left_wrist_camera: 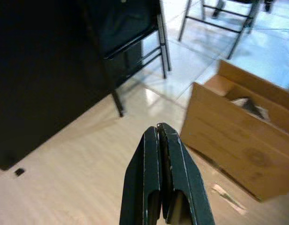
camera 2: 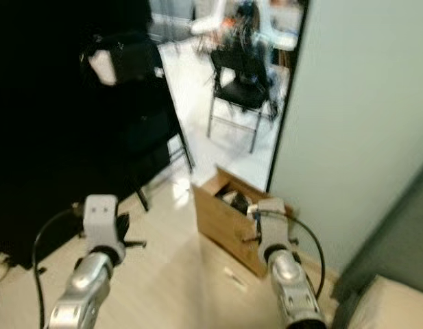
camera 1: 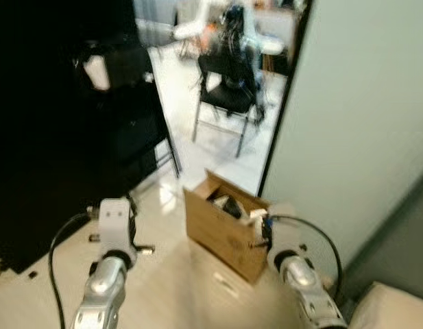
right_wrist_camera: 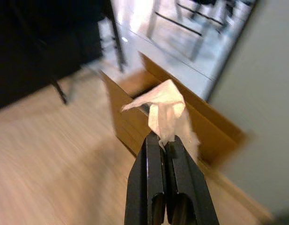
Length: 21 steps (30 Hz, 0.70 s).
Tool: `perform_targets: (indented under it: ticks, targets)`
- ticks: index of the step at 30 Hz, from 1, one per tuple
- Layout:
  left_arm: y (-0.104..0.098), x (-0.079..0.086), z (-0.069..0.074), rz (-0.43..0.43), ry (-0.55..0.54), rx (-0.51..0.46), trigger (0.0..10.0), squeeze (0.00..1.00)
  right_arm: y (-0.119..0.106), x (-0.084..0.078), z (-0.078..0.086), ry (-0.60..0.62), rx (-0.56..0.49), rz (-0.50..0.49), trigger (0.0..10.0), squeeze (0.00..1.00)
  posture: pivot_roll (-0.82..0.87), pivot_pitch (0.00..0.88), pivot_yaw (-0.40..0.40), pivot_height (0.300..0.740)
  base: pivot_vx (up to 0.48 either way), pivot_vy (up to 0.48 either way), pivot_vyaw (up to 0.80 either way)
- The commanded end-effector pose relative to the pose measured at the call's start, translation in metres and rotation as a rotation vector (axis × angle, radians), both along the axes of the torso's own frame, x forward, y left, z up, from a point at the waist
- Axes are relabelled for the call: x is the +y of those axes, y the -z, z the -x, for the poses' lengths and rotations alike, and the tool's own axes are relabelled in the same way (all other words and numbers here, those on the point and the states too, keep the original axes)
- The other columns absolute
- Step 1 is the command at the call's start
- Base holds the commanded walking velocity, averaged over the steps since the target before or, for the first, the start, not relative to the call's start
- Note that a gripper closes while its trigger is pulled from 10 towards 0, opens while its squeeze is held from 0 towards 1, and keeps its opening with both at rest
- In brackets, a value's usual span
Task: Clean up the room
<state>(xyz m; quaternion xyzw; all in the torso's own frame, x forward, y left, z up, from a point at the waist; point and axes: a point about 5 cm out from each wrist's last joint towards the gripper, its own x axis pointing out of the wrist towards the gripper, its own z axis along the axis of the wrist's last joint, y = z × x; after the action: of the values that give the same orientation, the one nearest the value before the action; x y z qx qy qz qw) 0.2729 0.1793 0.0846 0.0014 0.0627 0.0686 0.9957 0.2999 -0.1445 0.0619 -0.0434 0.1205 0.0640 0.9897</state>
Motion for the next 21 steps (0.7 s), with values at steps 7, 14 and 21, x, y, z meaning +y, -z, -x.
perform_targets:
  ticks: [7,14,21]
  targets:
    - [0.0030,0.0063,0.0030,-0.012,-0.014,0.014,10.0,0.00,0.0065,0.0057,0.0039,-0.018,0.027,-0.010,10.0,0.00,-0.06,0.038,-0.001,0.708,0.343,0.000,0.00]
    - [0.0026,0.0059,0.0025,-0.015,-0.007,0.012,10.0,0.00,0.0076,0.0057,0.0043,-0.012,0.035,-0.021,10.0,0.00,-0.06,0.030,0.002,0.708,0.333,0.000,0.00]
    - [0.0029,0.0048,0.0017,-0.018,0.001,0.012,10.0,0.00,0.0075,0.0036,0.0042,0.006,0.039,-0.031,10.0,0.00,-0.06,0.027,0.003,0.708,0.331,0.000,-0.46]
